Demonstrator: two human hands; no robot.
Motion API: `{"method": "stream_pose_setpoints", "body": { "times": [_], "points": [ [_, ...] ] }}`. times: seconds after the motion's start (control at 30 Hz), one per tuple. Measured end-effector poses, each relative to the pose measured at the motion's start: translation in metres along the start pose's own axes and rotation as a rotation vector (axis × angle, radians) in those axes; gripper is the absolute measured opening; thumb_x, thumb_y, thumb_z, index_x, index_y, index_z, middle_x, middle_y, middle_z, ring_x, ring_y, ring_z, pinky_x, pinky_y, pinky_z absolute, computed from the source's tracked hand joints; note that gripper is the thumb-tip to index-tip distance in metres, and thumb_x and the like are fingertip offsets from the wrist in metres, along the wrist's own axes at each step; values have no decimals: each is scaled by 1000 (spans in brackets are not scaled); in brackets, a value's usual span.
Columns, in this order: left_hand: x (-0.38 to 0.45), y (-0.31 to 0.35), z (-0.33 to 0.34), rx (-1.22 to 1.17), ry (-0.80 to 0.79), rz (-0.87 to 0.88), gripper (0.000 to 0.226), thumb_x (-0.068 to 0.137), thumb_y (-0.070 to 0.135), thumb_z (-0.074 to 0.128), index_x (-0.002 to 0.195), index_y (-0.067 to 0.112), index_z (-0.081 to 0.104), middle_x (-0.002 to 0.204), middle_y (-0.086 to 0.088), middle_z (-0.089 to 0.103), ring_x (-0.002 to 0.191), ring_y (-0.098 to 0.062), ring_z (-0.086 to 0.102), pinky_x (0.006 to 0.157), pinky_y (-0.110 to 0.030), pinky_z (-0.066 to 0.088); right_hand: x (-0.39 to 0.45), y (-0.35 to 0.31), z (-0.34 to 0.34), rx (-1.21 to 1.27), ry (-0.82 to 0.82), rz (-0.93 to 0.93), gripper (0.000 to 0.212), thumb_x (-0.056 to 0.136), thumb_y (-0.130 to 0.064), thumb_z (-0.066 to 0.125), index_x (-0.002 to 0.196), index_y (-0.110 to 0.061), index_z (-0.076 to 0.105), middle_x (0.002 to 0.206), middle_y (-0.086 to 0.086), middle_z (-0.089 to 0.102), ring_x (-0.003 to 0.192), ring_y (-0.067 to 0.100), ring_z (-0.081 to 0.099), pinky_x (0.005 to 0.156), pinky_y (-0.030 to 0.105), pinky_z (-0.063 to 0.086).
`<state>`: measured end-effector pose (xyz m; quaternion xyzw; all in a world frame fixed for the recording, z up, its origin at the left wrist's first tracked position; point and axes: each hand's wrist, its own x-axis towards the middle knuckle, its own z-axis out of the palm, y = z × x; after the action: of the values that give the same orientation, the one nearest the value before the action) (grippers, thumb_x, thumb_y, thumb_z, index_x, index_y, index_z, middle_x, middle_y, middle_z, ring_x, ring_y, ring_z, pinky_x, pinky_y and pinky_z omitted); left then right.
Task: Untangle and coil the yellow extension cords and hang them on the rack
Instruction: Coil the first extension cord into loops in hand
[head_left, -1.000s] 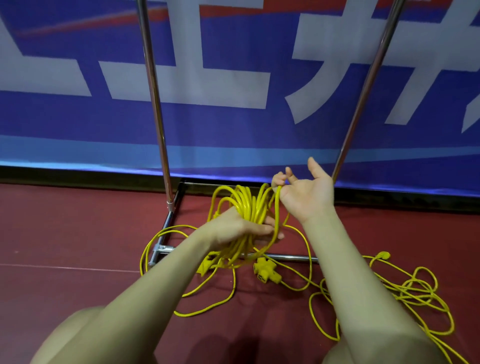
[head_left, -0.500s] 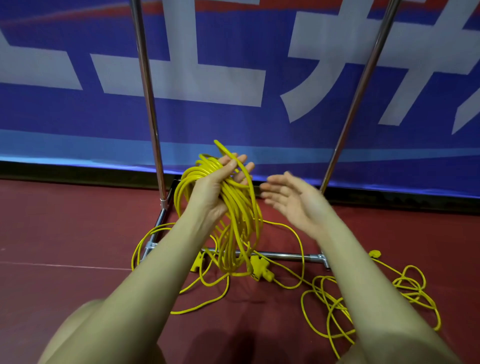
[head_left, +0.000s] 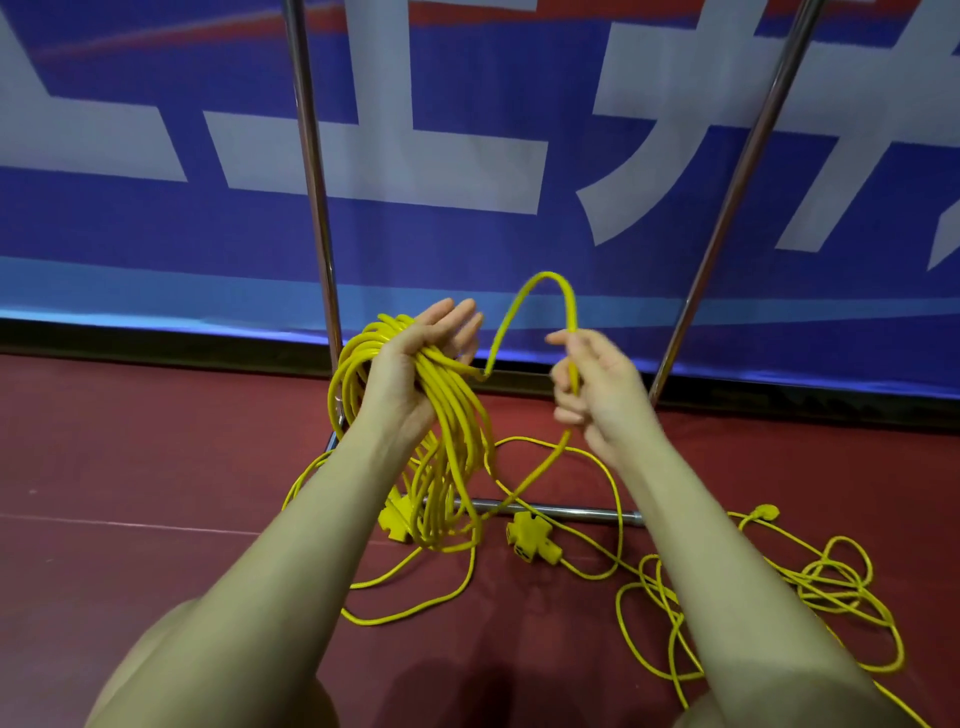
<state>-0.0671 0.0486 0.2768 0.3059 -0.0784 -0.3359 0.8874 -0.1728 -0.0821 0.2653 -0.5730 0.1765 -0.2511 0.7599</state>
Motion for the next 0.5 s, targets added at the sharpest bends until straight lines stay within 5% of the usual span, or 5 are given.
{"method": "stream_pose_setpoints", "body": {
  "times": [0.1, 0.17, 0.33, 0.5],
  "points": [
    [-1, -3, -4, 149, -55, -17, 18, 94, 1, 39, 98, 4, 56, 79, -5, 73, 37, -8, 47, 49, -22, 48, 7, -10, -10, 288, 39, 101, 24, 103, -22, 33, 90, -11, 49, 47, -5, 34, 32, 3, 21, 32, 11, 16],
    [-2, -7, -7, 334, -118, -53, 18, 95, 5, 38, 96, 4, 56, 71, -3, 72, 32, -7, 36, 43, -18, 41, 8, -12, -12, 480, 9, 168, 27, 103, -22, 31, 90, -8, 49, 47, -4, 35, 32, 3, 23, 29, 15, 19],
    [-7, -20, -17, 645, -227, -278, 18, 91, -5, 44, 93, 0, 61, 81, -11, 73, 62, -16, 69, 58, -24, 55, 12, -15, -9, 895, 27, 188, 29, 101, -17, 30, 81, -5, 48, 50, 0, 38, 34, 8, 29, 32, 17, 26],
    [-13, -31, -17, 710, -387, -440, 20, 90, -5, 45, 97, 0, 63, 92, -13, 73, 87, -24, 71, 80, -31, 55, 15, -22, -12, 1033, 78, 112, 30, 102, -16, 29, 77, -9, 43, 53, 2, 36, 36, 11, 30, 35, 19, 29]
  ]
}}
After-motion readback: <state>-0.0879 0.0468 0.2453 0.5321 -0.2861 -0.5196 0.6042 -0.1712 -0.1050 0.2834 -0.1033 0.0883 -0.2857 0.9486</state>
